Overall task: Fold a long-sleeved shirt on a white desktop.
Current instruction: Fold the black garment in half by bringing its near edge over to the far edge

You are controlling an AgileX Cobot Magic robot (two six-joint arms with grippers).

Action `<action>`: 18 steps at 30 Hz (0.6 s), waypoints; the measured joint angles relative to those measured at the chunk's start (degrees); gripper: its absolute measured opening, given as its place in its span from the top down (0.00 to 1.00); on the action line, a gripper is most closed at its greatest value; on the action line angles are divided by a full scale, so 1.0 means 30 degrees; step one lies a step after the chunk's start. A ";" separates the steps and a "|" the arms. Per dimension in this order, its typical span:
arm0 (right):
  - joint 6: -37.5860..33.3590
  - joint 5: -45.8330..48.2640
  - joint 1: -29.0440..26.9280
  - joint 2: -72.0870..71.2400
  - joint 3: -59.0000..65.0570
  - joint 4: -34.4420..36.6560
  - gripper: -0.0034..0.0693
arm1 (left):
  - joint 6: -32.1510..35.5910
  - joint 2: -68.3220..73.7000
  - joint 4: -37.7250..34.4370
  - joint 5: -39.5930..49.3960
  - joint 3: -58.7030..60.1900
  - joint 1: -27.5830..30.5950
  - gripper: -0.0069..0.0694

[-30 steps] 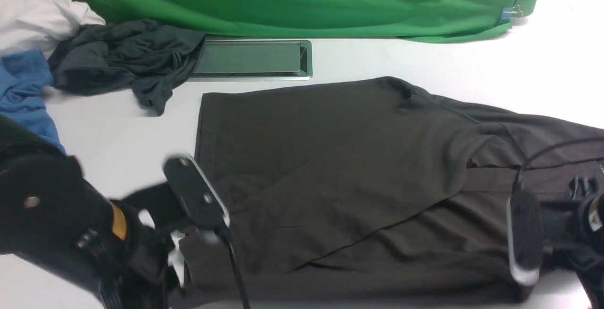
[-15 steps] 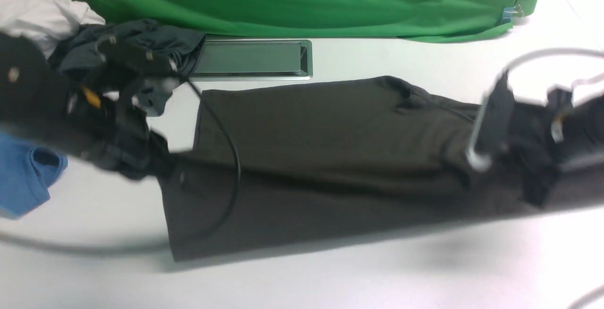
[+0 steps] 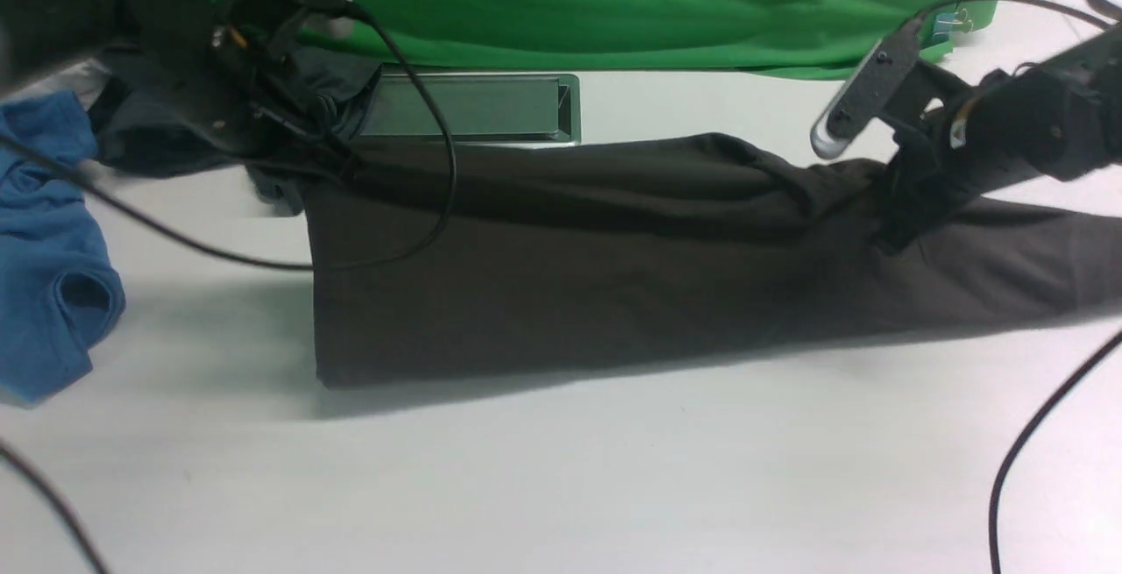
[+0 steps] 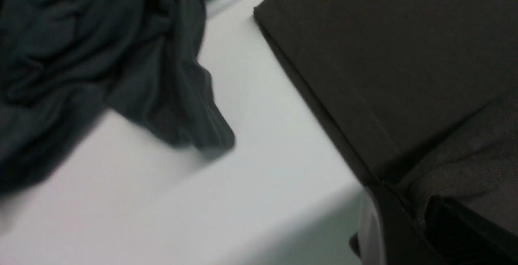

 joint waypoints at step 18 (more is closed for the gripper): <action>0.2071 -0.5697 -0.0823 0.3429 -0.1495 0.0090 0.89 | -0.1820 0.4553 0.2775 -0.2796 -0.3554 0.0000 0.84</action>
